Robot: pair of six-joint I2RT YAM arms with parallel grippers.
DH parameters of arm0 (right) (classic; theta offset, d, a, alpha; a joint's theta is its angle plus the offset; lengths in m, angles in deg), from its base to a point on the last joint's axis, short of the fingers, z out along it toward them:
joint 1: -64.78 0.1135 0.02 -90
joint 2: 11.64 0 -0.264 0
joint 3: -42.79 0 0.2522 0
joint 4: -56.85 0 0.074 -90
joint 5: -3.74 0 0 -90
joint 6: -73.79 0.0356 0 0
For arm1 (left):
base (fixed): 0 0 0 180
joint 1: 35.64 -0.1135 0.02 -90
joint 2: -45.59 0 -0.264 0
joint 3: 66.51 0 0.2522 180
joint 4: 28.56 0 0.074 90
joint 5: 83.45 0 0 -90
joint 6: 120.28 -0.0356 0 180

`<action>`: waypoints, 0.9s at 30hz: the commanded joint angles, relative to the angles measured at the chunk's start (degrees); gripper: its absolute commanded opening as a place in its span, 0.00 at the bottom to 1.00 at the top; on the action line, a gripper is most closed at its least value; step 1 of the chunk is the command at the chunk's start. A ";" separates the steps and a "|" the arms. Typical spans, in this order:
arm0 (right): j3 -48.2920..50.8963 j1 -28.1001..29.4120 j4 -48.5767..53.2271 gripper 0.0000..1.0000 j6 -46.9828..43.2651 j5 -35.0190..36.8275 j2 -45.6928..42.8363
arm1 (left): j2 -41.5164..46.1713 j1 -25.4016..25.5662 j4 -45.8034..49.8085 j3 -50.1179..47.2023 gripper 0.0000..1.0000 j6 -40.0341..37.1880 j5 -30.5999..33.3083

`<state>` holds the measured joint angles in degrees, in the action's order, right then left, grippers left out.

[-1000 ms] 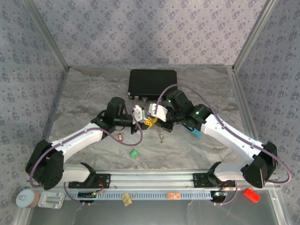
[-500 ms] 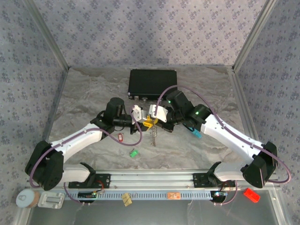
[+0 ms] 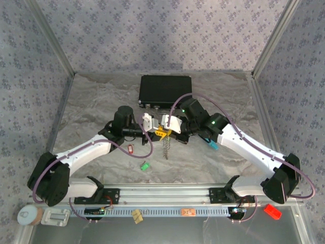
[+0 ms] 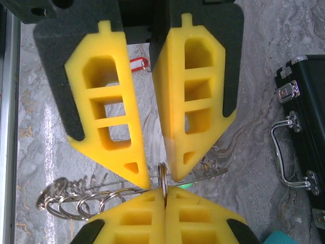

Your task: Put the keys on the keyring

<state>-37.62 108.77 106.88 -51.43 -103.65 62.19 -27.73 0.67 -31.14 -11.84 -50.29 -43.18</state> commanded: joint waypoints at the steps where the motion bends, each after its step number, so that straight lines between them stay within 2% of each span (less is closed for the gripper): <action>1: -1.12 0.35 -0.52 0.00 -0.38 -1.62 0.27 | -0.42 -0.45 -2.23 -0.21 0.17 0.32 -2.84; 5: -1.19 0.33 -1.42 0.00 0.04 -2.55 0.24 | -0.50 -0.38 -2.03 -0.30 0.12 0.23 -3.09; 9: -0.89 0.15 -2.40 0.00 0.87 -3.89 -0.53 | -0.33 -0.39 -2.20 -0.68 0.00 0.15 -3.20; 11: 0.89 -0.65 -5.71 0.03 2.34 -4.97 -1.96 | -0.11 -0.43 -3.95 -1.47 0.00 1.02 -3.15; 14: 6.56 -3.48 -12.97 0.27 5.56 -9.84 -5.98 | -0.12 -0.41 -12.06 -4.53 0.00 4.83 -2.39; 16: 11.99 -6.11 -19.93 0.34 8.60 -14.20 -9.36 | -0.62 -0.41 -19.56 -6.84 0.00 8.12 -1.63; 21: 23.27 -11.15 -35.90 0.37 15.43 -21.15 -15.75 | -3.37 -0.44 -35.43 -10.41 0.00 15.32 -0.67; 27: 30.82 -13.24 -46.94 0.37 17.82 -25.50 -18.62 | -4.53 -0.23 -42.76 -11.80 0.00 17.90 -0.81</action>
<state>-8.62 96.07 69.46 -36.72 -124.22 44.64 -31.84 0.37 -62.99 -23.77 -35.49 -42.72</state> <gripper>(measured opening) 0.368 0.044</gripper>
